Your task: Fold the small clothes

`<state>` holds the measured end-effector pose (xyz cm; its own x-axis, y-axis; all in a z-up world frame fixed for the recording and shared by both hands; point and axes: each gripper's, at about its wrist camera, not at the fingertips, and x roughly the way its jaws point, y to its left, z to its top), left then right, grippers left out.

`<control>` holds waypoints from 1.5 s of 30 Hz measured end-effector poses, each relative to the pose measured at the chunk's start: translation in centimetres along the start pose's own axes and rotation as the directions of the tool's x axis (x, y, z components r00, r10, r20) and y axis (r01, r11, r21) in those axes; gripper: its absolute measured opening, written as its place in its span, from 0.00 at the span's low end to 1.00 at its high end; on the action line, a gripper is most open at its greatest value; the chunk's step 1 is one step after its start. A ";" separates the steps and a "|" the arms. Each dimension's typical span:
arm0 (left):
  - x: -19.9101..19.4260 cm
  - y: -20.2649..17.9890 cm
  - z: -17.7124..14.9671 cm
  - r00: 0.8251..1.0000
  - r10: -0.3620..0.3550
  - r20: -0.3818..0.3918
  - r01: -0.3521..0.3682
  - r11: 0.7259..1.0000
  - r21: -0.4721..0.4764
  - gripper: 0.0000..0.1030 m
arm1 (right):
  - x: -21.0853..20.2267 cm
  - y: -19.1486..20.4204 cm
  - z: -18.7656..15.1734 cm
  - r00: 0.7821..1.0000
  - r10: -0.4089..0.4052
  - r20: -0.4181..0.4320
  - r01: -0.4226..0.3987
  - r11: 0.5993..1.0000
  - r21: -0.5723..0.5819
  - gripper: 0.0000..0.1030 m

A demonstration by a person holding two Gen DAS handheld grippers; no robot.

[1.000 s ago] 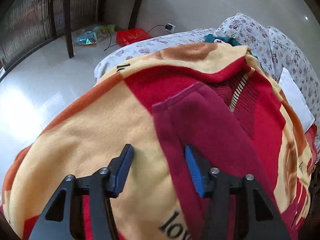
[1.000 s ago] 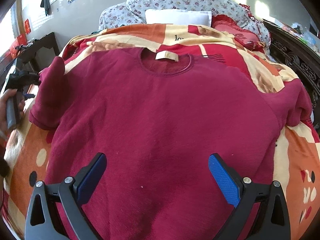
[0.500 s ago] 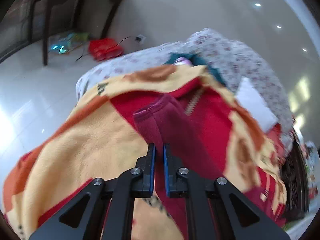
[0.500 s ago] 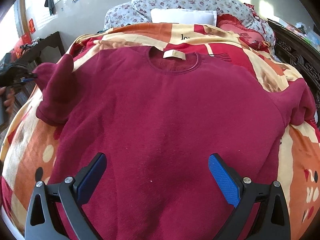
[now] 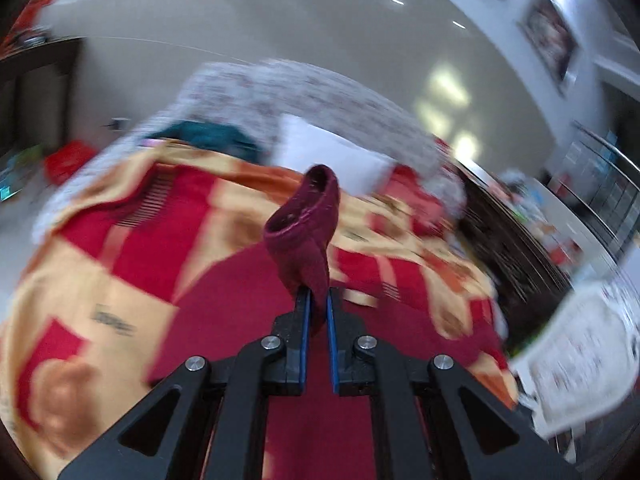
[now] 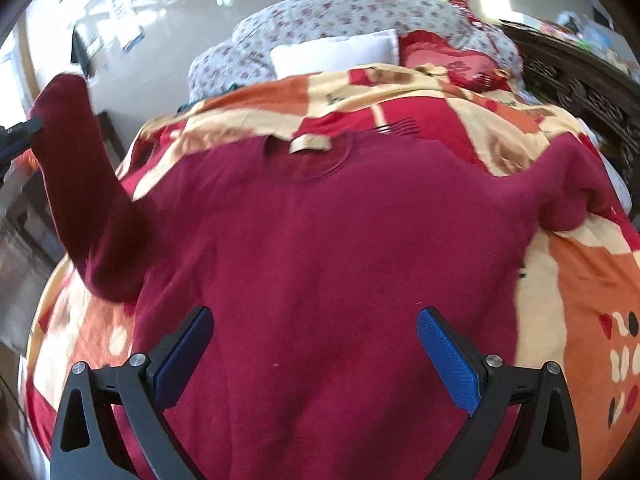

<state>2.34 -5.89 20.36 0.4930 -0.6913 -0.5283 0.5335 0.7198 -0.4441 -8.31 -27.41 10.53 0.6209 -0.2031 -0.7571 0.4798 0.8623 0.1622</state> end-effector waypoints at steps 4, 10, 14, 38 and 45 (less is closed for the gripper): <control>5.7 -5.0 -3.4 0.991 -0.067 -0.114 0.074 0.996 0.056 0.07 | -0.7 -2.3 0.6 1.000 -0.027 0.016 0.026 0.999 0.040 1.00; 14.5 -7.0 -11.1 0.954 -0.020 -0.299 0.041 0.997 0.062 0.08 | -1.1 -7.4 1.1 1.000 0.006 -0.012 -0.003 0.981 0.193 1.00; 14.9 -7.1 -13.9 0.919 -0.027 -0.393 0.071 0.993 0.097 0.09 | -1.0 -9.3 1.2 0.999 0.040 -0.029 -0.030 0.963 0.269 1.00; 3.3 6.2 -9.5 0.936 0.318 -0.149 -0.305 0.946 0.108 0.73 | 1.2 -2.0 6.2 0.996 -0.038 0.076 0.055 0.967 -0.247 0.06; 5.9 4.9 -11.3 0.928 0.316 -0.199 -0.293 0.946 0.137 0.73 | 1.4 -7.3 7.4 0.963 -0.257 0.076 0.268 0.931 -0.248 0.06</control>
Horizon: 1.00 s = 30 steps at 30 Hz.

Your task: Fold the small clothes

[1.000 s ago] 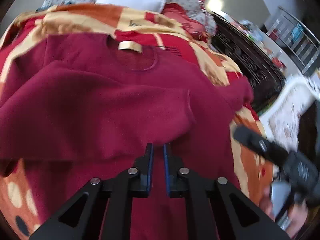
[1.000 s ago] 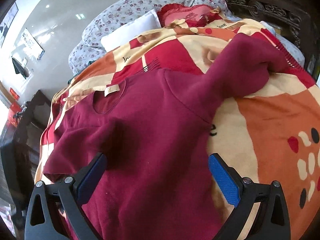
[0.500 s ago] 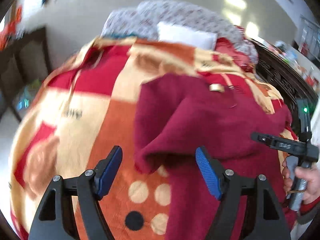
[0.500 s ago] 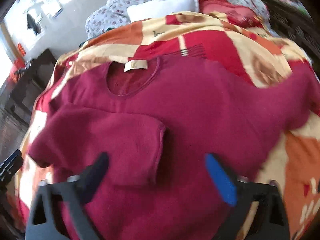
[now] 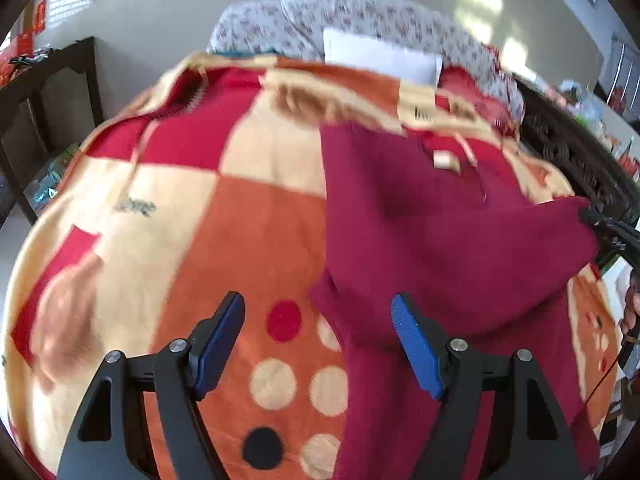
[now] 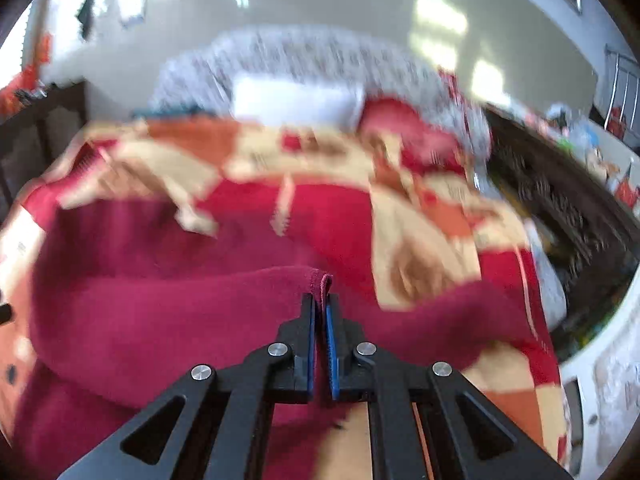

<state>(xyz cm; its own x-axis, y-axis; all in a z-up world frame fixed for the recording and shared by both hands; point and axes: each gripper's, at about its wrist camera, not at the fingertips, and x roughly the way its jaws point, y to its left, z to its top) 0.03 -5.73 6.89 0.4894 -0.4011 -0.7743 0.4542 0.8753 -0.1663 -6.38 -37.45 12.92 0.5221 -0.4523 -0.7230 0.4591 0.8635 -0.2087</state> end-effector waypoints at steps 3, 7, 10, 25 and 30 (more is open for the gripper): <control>1.4 -0.8 -0.7 0.999 0.009 -0.040 -0.008 1.000 0.019 0.73 | 4.4 -0.6 -1.9 0.991 -0.047 -0.129 0.045 0.999 -0.014 0.12; 2.2 -0.7 -1.3 0.998 0.048 -0.048 -0.047 0.998 0.037 0.73 | 0.7 -1.2 -0.8 1.000 -0.020 -0.005 0.021 0.996 0.081 0.69; 2.6 0.1 -1.3 0.998 0.057 -0.041 -0.057 0.998 -0.003 0.73 | -2.9 1.7 1.1 0.977 0.177 0.118 -0.187 0.979 0.080 0.82; 4.1 2.4 -1.3 1.000 0.017 -0.012 -0.018 0.993 -0.116 0.73 | 6.1 22.5 8.0 0.707 0.706 -0.047 -0.707 0.702 -0.083 0.07; 3.9 2.7 -1.6 0.999 0.036 0.033 -0.033 0.995 -0.099 0.73 | 5.8 25.3 8.8 0.779 0.626 -0.044 -0.618 0.753 -0.223 0.07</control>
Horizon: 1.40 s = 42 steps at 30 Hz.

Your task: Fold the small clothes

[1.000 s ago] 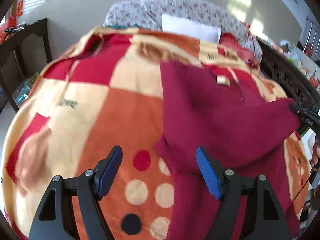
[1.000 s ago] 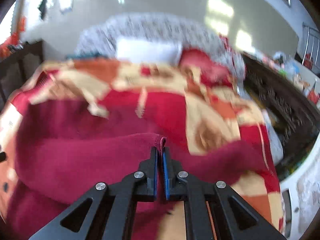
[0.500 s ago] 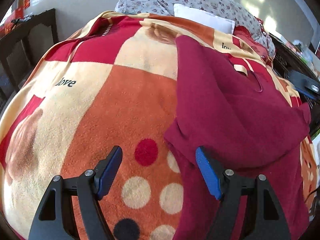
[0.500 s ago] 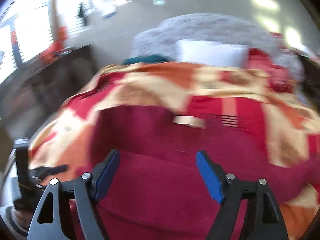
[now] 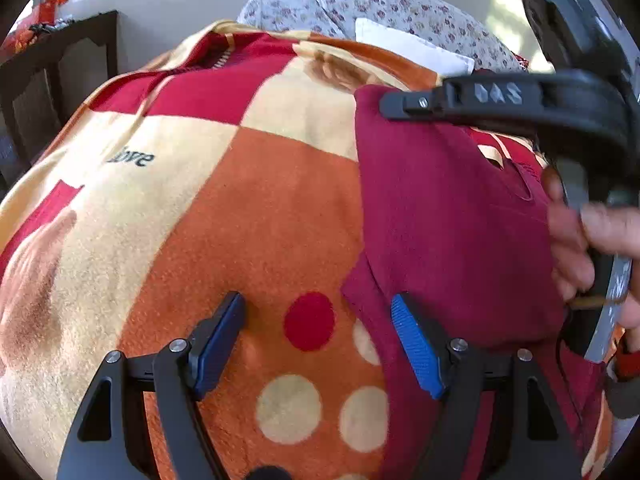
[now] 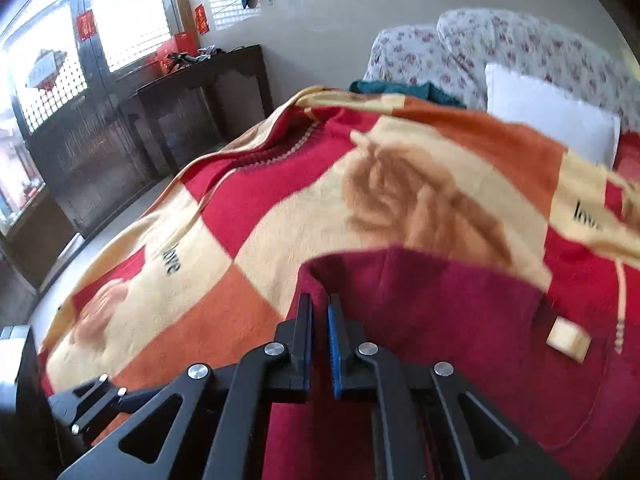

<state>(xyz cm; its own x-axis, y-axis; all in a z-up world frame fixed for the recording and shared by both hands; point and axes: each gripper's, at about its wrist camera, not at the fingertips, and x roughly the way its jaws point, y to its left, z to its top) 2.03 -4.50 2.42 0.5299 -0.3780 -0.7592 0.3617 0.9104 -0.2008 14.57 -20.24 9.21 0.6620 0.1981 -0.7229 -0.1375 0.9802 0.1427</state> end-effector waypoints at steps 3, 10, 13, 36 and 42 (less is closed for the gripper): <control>0.2 -0.1 -0.1 1.000 0.017 0.004 -0.017 1.000 0.007 0.73 | 1.5 0.4 0.8 0.999 -0.049 0.014 0.049 0.999 -0.004 0.07; 0.1 -0.3 -0.2 0.999 0.035 0.006 -0.035 0.999 0.034 0.73 | -1.0 0.1 -0.6 0.999 -0.040 0.011 0.040 0.999 0.021 0.40; -1.1 -0.5 0.0 0.999 0.046 0.024 -0.047 0.998 0.041 0.73 | -6.7 -1.5 -3.4 0.990 -0.138 0.016 0.138 0.990 0.003 0.52; 1.9 -4.7 -0.1 0.997 0.063 -0.048 -0.058 0.994 0.090 0.79 | -10.2 -8.5 -9.3 0.929 -0.370 -0.029 0.363 0.922 -0.134 0.79; 2.1 -4.4 -0.2 0.998 0.047 -0.042 -0.044 0.996 0.081 0.82 | -6.8 -8.5 -9.7 0.935 -0.327 -0.135 0.292 0.929 -0.227 0.05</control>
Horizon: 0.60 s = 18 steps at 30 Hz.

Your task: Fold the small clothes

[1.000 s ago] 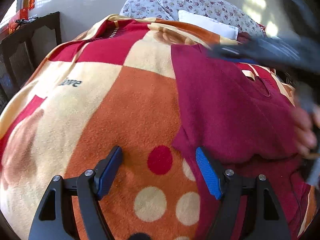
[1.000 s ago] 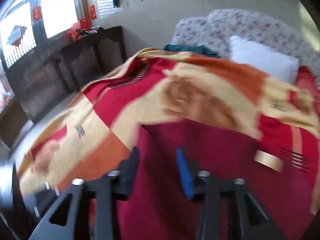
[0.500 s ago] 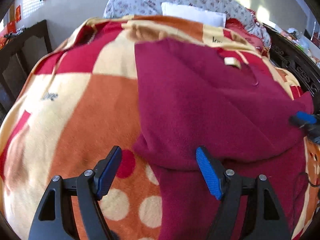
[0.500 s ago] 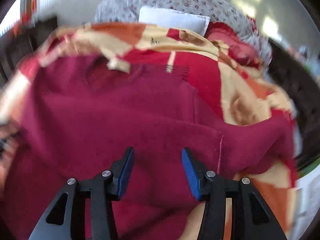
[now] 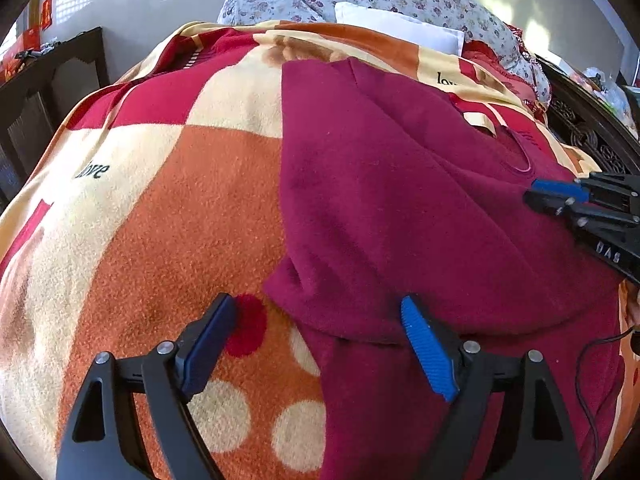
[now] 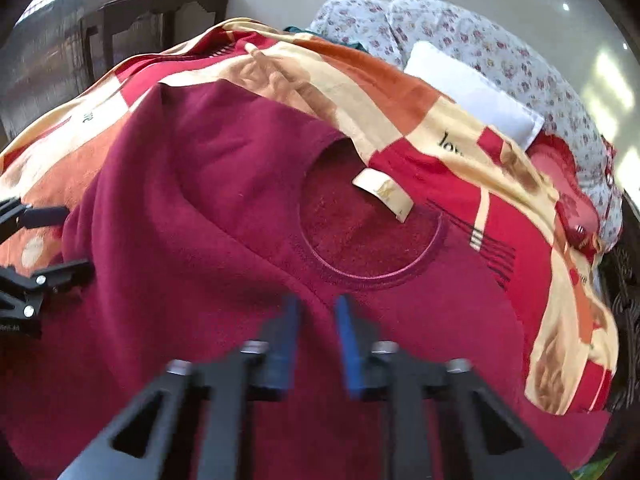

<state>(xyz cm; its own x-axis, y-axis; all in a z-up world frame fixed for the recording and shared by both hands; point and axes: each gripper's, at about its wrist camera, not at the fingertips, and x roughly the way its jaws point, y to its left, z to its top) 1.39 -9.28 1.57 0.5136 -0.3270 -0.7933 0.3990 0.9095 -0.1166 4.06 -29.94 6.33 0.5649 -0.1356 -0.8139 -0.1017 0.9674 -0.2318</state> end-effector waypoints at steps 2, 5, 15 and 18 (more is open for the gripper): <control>0.0 0.0 0.0 1.000 -0.003 0.004 0.003 1.000 -0.001 0.82 | -1.1 -0.7 0.1 0.999 -0.013 0.037 0.012 0.999 0.035 0.04; 0.2 -0.1 -0.1 1.000 0.004 0.004 -0.004 1.000 0.003 0.85 | -0.7 -2.5 -0.1 0.997 -0.065 0.030 0.060 0.988 0.141 0.01; 0.5 -0.8 -0.1 0.999 0.036 0.008 -0.036 0.999 0.019 0.89 | -5.4 -2.0 -4.0 0.999 0.041 0.009 -0.042 0.977 0.209 0.55; 0.4 -1.0 -0.1 0.999 0.051 0.009 -0.051 0.998 0.029 0.89 | -3.7 -2.0 -6.8 0.985 -0.057 -0.165 0.089 0.977 0.196 0.58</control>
<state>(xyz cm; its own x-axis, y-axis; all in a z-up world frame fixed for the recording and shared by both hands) 1.12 -10.33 1.36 0.5397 -0.2829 -0.7929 0.3946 0.9170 -0.0586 -3.44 -32.79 6.16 0.4271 -0.2238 -0.8761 0.1111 0.9745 -0.1948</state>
